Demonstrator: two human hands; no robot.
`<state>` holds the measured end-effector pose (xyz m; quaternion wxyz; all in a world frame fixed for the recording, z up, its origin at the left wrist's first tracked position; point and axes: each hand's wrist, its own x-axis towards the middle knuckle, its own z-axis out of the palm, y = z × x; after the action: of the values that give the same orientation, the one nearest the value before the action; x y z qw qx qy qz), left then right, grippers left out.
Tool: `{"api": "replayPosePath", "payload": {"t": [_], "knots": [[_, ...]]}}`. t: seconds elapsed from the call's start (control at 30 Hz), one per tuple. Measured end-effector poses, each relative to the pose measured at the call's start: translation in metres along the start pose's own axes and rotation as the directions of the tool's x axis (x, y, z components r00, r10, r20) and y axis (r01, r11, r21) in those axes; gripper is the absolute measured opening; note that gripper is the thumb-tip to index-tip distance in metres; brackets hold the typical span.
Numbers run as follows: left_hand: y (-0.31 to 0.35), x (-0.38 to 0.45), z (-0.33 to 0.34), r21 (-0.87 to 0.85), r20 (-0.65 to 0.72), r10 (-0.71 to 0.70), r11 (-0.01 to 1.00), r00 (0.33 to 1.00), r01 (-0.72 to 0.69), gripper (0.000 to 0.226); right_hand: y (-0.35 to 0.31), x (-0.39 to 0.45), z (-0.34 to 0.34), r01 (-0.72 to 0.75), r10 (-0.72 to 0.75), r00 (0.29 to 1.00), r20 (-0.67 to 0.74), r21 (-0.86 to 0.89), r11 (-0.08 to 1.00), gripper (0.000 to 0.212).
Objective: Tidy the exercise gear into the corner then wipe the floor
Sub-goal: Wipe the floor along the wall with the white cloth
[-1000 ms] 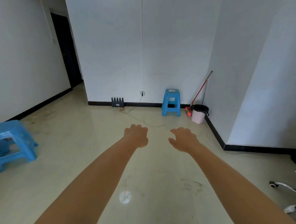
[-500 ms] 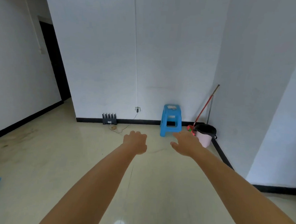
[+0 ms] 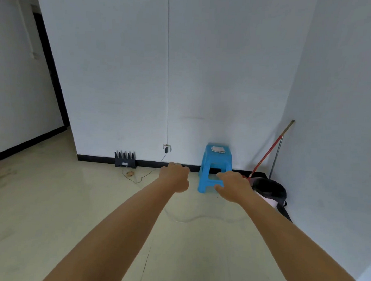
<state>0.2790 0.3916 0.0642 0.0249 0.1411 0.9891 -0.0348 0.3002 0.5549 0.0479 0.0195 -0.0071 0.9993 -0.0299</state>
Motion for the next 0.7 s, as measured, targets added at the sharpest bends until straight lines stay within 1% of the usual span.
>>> {"api": "replayPosePath", "payload": {"t": [0.2,0.37,0.43,0.57,0.7], "knots": [[-0.017,0.180,-0.017,-0.003,0.030,0.013,1.000,0.999,-0.013,0.038,0.045,0.168,-0.017,-0.053,0.053,0.999,0.005,0.030,0.998,0.043],[-0.004,0.319,-0.011,-0.006,0.077,0.044,0.999,0.996,-0.043,0.040,0.107,0.291,-0.012,-0.130,0.128,0.991,0.031,0.052,0.990,0.037],[0.004,0.375,-0.007,0.002,0.093,0.053,0.999,0.994,-0.054,0.040,0.134,0.343,-0.007,-0.151,0.149,0.988,0.048,0.047,0.987,0.038],[0.024,0.493,-0.008,-0.005,0.072,0.044,0.999,0.996,-0.044,0.041,0.186,0.453,-0.011,-0.129,0.127,0.990,0.054,0.046,0.991,0.049],[0.040,0.609,-0.018,-0.021,0.075,0.021,1.000,0.997,-0.020,0.043,0.232,0.567,-0.023,-0.104,0.101,0.994,0.038,0.087,0.991,0.048]]}}
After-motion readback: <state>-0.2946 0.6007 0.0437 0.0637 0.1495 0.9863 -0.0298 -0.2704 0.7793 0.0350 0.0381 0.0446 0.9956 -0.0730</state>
